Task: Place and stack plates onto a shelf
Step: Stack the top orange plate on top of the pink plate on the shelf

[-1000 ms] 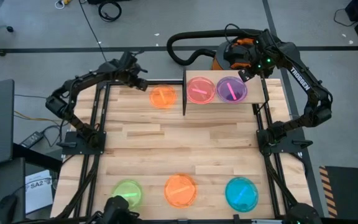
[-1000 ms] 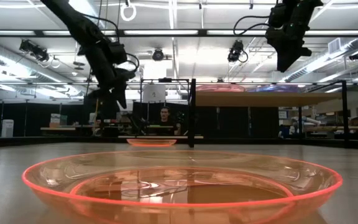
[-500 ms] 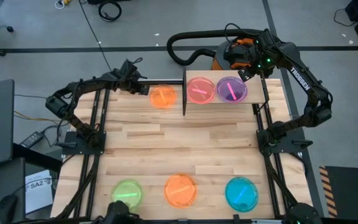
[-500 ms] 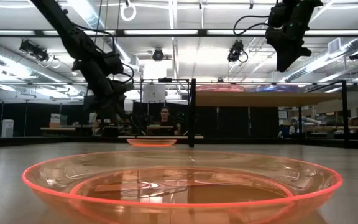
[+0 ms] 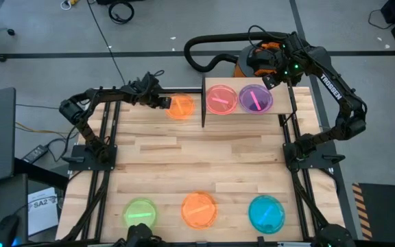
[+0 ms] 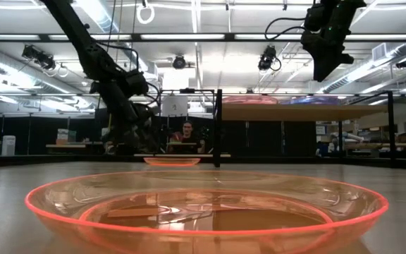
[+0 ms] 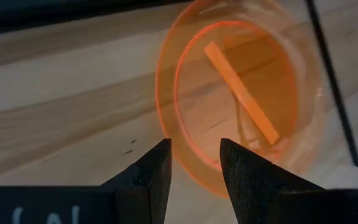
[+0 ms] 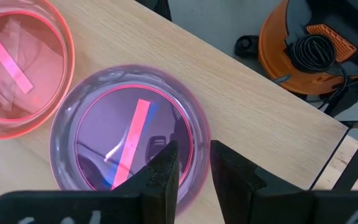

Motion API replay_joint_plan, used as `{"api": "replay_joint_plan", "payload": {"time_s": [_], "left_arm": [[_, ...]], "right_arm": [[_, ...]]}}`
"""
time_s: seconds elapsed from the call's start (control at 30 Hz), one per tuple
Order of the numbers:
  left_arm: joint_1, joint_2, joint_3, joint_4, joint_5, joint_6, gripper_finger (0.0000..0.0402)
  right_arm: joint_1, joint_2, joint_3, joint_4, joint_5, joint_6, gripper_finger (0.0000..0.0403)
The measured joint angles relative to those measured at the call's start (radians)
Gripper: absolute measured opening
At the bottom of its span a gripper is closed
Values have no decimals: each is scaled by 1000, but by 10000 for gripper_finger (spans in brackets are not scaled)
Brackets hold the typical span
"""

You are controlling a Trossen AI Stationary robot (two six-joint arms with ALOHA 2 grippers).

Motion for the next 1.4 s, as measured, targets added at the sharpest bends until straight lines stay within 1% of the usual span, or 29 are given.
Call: {"api": "replay_joint_plan", "payload": {"time_s": [0.2,0.37,0.47,0.63,1.03,1.4], "left_arm": [[-3,51,1,10,-33,-9,144],[-3,50,5,24,-40,-37,144],[-4,50,5,25,-40,-83,144],[-3,52,4,25,0,-107,144],[-18,55,4,2,32,-158,144],[-39,55,4,-19,34,-208,144]], "right_arm": [[0,0,0,0,0,-1,98],[0,0,0,1,0,-1,98],[0,0,0,0,0,-1,98],[0,0,0,1,0,-1,98],[0,0,0,1,0,-1,98],[0,0,0,1,-1,-1,98]]}}
